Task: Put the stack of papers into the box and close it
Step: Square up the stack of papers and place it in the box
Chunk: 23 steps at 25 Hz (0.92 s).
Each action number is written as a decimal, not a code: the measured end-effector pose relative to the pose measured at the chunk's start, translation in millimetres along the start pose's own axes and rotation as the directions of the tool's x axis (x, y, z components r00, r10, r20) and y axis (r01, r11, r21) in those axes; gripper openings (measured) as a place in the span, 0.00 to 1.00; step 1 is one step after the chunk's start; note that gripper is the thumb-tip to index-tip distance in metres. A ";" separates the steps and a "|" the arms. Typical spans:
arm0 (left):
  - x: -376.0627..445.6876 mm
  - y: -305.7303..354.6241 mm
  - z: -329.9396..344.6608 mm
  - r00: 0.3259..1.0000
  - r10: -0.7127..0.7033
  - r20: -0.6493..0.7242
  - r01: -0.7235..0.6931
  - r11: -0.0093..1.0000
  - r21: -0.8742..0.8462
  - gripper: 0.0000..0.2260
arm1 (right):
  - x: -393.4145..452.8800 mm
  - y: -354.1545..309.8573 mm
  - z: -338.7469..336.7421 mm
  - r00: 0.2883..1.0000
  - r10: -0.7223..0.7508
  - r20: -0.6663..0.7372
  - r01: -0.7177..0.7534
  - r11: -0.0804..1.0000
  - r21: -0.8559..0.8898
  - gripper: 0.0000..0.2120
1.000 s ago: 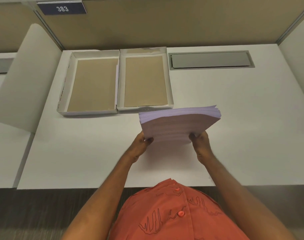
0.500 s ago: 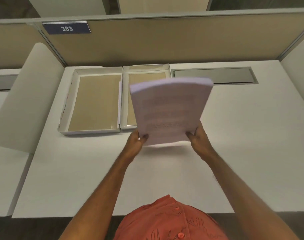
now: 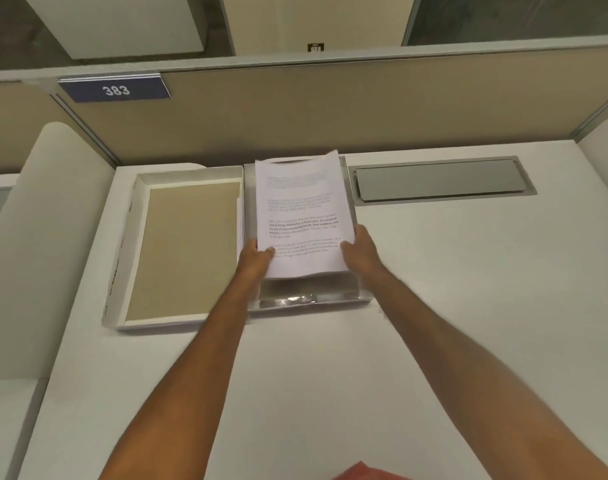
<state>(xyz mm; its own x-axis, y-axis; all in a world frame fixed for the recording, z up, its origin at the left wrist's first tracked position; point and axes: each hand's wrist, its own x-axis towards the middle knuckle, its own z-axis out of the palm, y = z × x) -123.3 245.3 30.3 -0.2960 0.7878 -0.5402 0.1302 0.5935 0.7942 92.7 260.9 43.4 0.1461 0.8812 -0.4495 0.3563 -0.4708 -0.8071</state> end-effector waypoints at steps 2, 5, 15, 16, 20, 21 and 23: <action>10.3 -8.2 6.0 0.997 -0.080 0.007 0.080 0.996 0.041 0.16 | 11.8 9.8 10.7 0.999 0.048 0.009 -0.048 0.999 -0.017 0.24; 18.6 -19.4 15.7 0.996 -0.085 -0.031 0.089 0.983 0.162 0.17 | 19.5 29.4 21.6 0.998 0.060 -0.006 -0.060 0.996 -0.071 0.23; 19.9 -32.3 38.4 0.971 0.174 -0.166 -0.005 0.703 0.711 0.19 | 13.3 53.0 43.7 0.958 -0.251 -0.139 0.172 0.890 -0.422 0.30; 18.2 -31.7 40.2 0.967 0.190 -0.171 -0.005 0.681 0.733 0.25 | 10.8 50.9 43.7 0.948 -0.292 -0.125 0.202 0.858 -0.473 0.31; 11.8 -27.3 43.5 0.964 0.237 -0.118 -0.049 0.598 0.800 0.32 | 10.8 49.4 39.9 0.923 -0.384 -0.009 0.270 0.664 -0.698 0.23; 11.7 -27.5 43.2 0.966 0.237 -0.100 -0.056 0.572 0.818 0.30 | 11.9 51.8 40.0 0.917 -0.398 0.005 0.276 0.627 -0.729 0.24; 12.8 -25.3 42.1 0.974 0.203 -0.099 -0.037 0.577 0.816 0.23 | 11.2 54.0 41.2 0.909 -0.418 -0.007 0.282 0.626 -0.727 0.24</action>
<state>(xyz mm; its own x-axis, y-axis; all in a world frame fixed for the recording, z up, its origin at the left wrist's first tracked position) -90.5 247.3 -8.4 -0.3559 0.8717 -0.3369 0.8584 0.4475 0.2510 75.6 243.7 -21.1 -0.0095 0.9976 -0.0688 0.9353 -0.0155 -0.3536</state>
